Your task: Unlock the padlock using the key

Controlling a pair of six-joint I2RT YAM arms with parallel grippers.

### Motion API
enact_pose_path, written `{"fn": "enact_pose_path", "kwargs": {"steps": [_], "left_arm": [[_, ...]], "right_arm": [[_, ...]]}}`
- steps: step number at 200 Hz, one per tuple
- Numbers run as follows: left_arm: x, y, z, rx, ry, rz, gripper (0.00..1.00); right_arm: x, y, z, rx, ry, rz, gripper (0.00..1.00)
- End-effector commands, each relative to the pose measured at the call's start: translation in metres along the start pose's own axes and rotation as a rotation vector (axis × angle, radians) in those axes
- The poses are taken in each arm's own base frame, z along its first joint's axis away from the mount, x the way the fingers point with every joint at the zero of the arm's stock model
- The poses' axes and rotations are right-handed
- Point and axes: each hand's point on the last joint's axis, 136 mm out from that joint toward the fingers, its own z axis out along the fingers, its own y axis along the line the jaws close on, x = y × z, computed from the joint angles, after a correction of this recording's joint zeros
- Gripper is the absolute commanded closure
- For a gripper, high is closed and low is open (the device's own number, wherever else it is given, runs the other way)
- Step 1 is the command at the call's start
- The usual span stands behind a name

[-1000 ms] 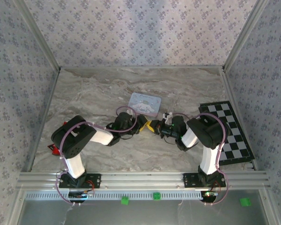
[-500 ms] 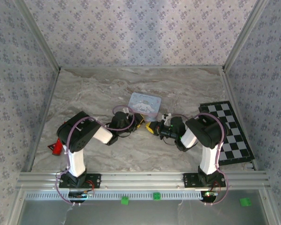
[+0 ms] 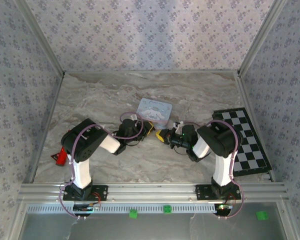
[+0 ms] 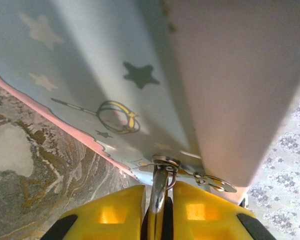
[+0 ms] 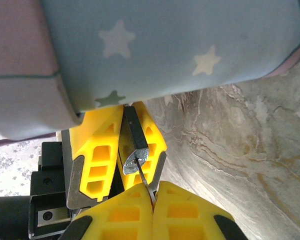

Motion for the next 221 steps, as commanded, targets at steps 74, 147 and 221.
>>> {"fn": "enact_pose_path", "kwargs": {"steps": [74, 147, 221], "left_arm": [[0.045, -0.08, 0.008, 0.249, 0.1, -0.067, 0.96], [0.062, -0.104, 0.001, 0.293, 0.142, -0.032, 1.0], [0.067, -0.097, 0.001, 0.287, 0.154, -0.033, 1.0]], "right_arm": [[0.002, 0.032, 0.007, -0.087, -0.067, 0.052, 1.0], [0.0, 0.048, 0.008, -0.129, -0.042, 0.139, 1.0], [-0.014, 0.05, -0.009, -0.05, -0.089, 0.097, 1.0]]}}
